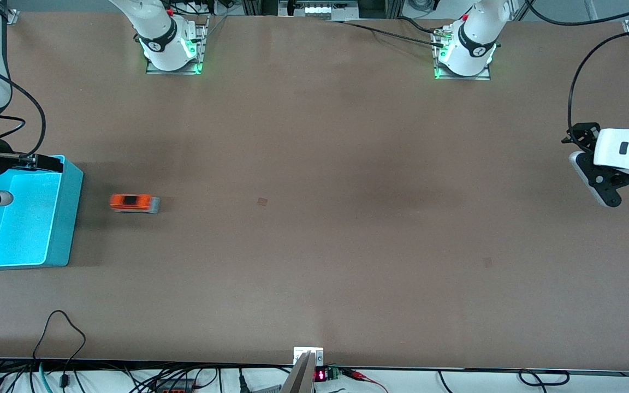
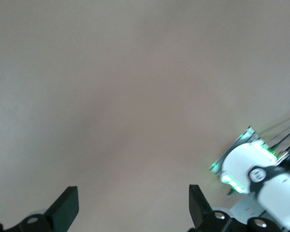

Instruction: Wind up bus and store in blue box

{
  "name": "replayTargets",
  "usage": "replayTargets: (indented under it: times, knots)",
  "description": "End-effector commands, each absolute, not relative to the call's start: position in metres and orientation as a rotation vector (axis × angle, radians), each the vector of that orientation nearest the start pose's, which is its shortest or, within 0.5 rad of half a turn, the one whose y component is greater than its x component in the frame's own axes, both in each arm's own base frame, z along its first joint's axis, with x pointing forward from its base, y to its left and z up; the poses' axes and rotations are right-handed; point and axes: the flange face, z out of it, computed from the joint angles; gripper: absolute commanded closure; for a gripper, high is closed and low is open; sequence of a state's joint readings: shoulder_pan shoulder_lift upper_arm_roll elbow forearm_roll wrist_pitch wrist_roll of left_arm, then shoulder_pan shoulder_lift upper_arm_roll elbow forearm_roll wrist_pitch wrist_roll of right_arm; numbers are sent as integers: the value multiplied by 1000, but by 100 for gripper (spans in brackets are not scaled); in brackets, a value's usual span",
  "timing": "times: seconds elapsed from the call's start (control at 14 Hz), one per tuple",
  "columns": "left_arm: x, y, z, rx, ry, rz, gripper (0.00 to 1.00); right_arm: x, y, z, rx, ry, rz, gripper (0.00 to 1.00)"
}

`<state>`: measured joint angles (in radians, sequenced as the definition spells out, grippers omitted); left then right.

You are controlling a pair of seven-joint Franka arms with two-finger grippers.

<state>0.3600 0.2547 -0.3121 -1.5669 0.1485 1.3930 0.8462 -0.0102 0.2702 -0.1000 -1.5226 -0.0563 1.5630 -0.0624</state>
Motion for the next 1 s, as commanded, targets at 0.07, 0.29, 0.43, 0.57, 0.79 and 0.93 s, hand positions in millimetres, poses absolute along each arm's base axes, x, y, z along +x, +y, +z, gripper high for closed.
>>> replayTargets:
  times: [0.07,0.29,0.43,0.57,0.79,0.93]
  knots:
    - [568,30,506,-2979,792,683,0,612,-68,490,-3170,45,387,0]
    - [566,0,520,-3000,460,631,0,613,-68,490,-3171,42,382,0]
    - [568,-10,528,-3005,329,591,0,614,-64,491,-3167,31,376,0]
    - [573,-20,540,-3015,329,537,0,614,-53,492,-3132,-14,371,0]
    - [580,-26,543,-3028,355,518,0,606,-55,480,-3052,-91,431,0]
    - [584,-38,549,-3049,371,445,0,598,-63,461,-3020,-205,456,0]
